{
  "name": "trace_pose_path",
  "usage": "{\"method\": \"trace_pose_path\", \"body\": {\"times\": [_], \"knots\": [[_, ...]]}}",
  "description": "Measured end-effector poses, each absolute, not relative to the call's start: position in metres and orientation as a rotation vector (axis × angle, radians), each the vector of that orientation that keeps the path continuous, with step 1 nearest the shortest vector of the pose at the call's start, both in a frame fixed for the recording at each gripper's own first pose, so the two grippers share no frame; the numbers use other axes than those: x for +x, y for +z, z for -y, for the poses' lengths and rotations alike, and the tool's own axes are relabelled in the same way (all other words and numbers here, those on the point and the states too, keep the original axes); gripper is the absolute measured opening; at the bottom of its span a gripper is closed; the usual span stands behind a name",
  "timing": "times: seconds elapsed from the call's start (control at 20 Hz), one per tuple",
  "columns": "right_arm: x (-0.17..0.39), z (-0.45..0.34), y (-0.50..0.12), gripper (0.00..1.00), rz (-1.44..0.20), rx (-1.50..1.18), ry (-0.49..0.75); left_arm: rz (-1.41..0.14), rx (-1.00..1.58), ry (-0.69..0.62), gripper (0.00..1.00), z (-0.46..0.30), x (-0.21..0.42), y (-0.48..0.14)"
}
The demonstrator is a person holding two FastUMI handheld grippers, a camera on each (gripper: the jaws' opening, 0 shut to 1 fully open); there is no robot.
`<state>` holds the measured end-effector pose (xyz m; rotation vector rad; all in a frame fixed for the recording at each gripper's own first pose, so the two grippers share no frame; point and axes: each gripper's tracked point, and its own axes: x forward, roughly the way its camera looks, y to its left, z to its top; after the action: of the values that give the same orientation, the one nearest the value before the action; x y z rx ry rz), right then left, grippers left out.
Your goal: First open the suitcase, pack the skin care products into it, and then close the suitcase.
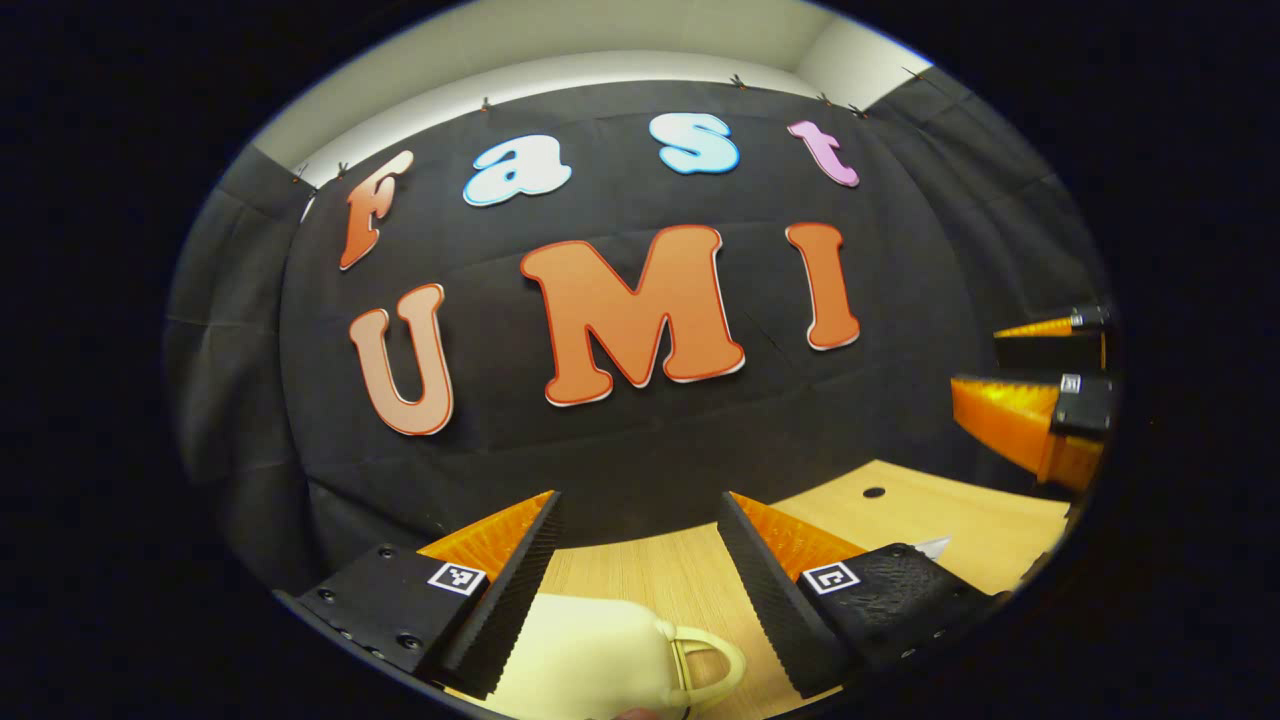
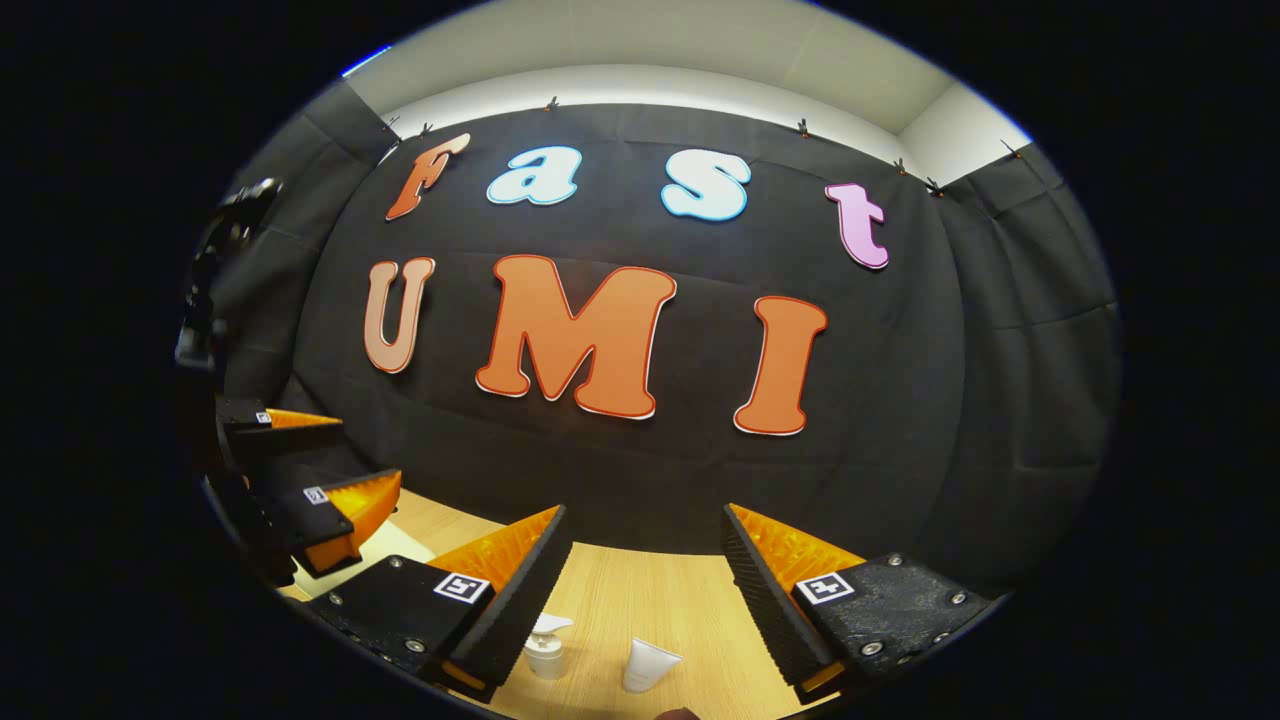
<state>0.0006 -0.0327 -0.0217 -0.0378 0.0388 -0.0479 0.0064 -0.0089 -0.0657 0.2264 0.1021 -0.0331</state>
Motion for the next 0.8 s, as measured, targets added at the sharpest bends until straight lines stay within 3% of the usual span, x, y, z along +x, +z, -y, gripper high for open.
{"method": "trace_pose_path", "body": {"times": [0.8], "knots": [[-0.009,0.090,-0.036,0.95,-0.068,-0.072,-0.157,-0.312,0.565,-0.161,0.99,0.031,-0.010,-0.202]]}}
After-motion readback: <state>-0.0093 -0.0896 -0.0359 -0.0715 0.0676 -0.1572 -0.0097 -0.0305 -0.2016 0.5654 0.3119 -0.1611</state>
